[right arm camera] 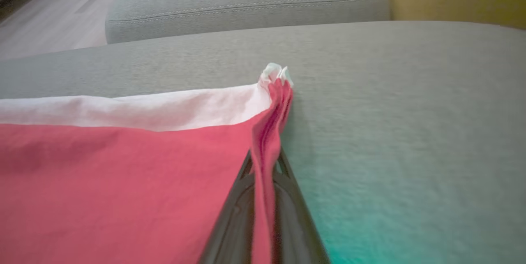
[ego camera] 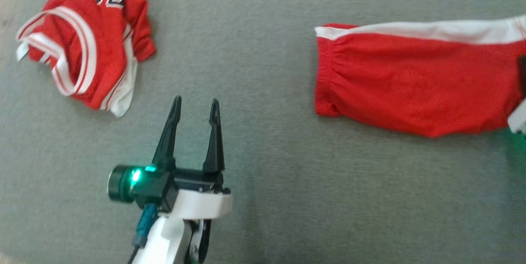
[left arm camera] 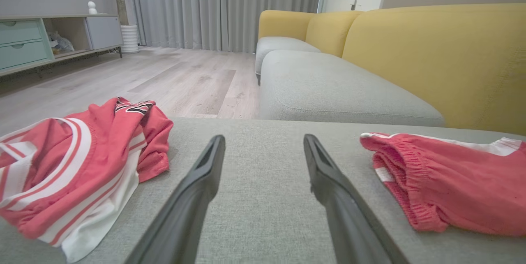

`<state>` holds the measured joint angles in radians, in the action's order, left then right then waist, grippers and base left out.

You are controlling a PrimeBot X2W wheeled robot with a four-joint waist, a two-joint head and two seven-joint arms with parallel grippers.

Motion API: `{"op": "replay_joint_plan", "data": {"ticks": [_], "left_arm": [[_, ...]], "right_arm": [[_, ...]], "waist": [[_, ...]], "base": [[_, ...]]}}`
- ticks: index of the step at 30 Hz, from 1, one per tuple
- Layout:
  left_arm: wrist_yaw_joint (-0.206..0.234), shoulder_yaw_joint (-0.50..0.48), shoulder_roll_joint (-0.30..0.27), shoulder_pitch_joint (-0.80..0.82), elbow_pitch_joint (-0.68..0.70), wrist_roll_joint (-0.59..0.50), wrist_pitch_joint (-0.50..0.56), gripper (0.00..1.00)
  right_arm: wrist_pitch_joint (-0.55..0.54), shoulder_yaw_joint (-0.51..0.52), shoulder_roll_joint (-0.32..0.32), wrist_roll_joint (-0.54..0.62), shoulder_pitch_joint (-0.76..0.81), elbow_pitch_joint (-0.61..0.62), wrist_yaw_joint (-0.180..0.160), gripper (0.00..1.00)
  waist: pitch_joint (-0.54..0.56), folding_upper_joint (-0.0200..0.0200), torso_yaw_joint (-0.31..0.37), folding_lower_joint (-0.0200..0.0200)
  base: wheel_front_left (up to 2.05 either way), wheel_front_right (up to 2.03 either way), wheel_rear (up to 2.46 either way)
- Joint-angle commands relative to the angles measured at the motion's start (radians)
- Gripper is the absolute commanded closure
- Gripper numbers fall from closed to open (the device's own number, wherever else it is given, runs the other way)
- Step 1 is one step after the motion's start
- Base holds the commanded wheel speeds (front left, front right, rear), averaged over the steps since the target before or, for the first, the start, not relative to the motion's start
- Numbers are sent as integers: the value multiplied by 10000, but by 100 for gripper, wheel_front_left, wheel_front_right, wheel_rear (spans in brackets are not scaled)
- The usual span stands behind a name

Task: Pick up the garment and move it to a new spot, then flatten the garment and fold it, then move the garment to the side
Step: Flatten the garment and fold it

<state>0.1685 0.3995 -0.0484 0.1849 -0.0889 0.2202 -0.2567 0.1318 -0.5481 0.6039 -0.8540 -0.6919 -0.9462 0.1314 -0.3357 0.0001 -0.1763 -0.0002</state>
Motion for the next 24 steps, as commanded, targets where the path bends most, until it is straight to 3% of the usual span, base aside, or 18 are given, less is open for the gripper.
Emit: {"op": "replay_joint_plan", "data": {"ticks": [1, 6, 10, 15, 24], "left_arm": [[96, -397, -22, 12, 388, -186, -50, 0], [96, -504, -20, -170, 439, -394, -51, 0], [77, -495, -20, -148, 397, -544, -51, 0], [93, -430, -19, -247, 262, -568, -51, 0], [398, -551, -19, -555, 200, -566, -51, 0]], "right_arm": [[184, -107, 456, -58, 297, 31, -7, 100], [495, -131, 1095, 54, 349, -290, -7, 100], [624, -97, 1086, 125, -54, -155, -7, 100], [657, -171, 711, 87, -473, 539, -7, 100], [213, -417, -631, -216, -7, 2551, -7, 100]], "waist": [[382, -1, 417, 2], [549, -1, 678, 2], [658, -1, 781, 2], [934, -1, 775, 2], [1531, -1, 447, 2]], "base": [[0, 0, 0], [0, 0, 0], [0, 0, 0], [0, 0, 0], [0, 0, 0]]}}
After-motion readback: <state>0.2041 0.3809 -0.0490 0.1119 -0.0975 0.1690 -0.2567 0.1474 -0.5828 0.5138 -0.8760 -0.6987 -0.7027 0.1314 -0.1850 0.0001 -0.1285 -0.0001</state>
